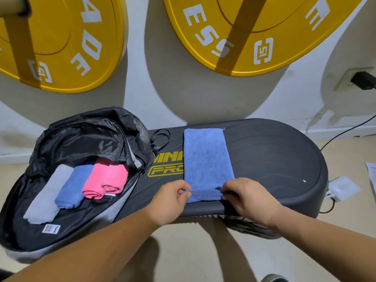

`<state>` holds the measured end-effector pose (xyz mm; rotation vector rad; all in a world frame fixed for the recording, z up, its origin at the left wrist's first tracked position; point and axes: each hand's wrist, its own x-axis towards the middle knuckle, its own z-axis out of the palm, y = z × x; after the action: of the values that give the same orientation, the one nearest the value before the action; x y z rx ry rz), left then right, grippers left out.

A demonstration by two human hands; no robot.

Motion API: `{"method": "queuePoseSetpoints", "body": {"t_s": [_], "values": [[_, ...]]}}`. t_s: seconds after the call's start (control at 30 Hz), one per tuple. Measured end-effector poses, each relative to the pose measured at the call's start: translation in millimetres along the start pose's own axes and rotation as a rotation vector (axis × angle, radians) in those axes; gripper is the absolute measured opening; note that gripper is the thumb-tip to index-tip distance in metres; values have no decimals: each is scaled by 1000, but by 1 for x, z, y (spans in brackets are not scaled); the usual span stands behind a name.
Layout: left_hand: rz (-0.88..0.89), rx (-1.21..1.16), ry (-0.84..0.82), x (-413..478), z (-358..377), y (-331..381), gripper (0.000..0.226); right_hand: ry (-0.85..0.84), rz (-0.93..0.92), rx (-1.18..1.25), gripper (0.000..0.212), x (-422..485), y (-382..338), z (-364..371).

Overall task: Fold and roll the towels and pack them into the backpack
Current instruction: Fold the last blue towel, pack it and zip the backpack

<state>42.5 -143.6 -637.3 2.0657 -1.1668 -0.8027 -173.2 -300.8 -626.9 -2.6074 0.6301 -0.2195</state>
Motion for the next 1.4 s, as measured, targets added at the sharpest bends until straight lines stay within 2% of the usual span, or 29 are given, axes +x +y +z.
{"method": "queuePoseSetpoints", "body": {"t_s": [0.03,0.1,0.17,0.23,0.27,0.33,0.4,0.47,0.53,0.6,0.8,0.87,0.97,1.07,1.17,1.23,1.3,1.4], "values": [[-21,-17,16,2,2,0,9,-1,86,120,5,2,-1,0],[-60,-41,44,6,5,-1,9,-13,240,278,16,9,-2,-1],[-104,-36,87,8,8,-1,6,-46,356,318,27,16,-1,-1],[-129,-18,144,10,8,1,7,-52,452,315,21,25,-1,-4],[-96,24,172,10,8,3,11,-50,481,306,16,29,-1,-6],[78,245,174,8,6,10,14,-44,477,238,11,34,-2,-8],[313,573,100,6,8,14,18,16,295,-24,12,34,-5,-5],[442,795,39,-1,13,16,18,65,-34,-347,20,30,-6,2],[465,825,39,-8,17,14,11,55,-229,-524,27,24,-8,1],[451,779,50,-12,16,12,12,92,-340,-550,20,17,-4,2],[400,631,69,-6,14,5,24,91,-364,-526,7,6,12,1],[377,582,87,-6,16,4,26,78,-343,-523,10,8,15,4],[227,362,127,-6,14,6,24,-3,-153,-371,12,13,9,-1],[-3,39,139,-8,8,10,17,-140,257,183,11,22,0,-16],[-155,-167,136,-11,3,11,13,-189,463,532,2,26,-6,-22],[-224,-189,125,-10,3,11,8,-204,554,551,2,27,-11,-21],[-216,-124,144,-6,6,12,4,-215,635,488,3,28,-15,-20],[-75,68,255,0,10,10,7,-271,559,128,11,31,-16,-24]]}}
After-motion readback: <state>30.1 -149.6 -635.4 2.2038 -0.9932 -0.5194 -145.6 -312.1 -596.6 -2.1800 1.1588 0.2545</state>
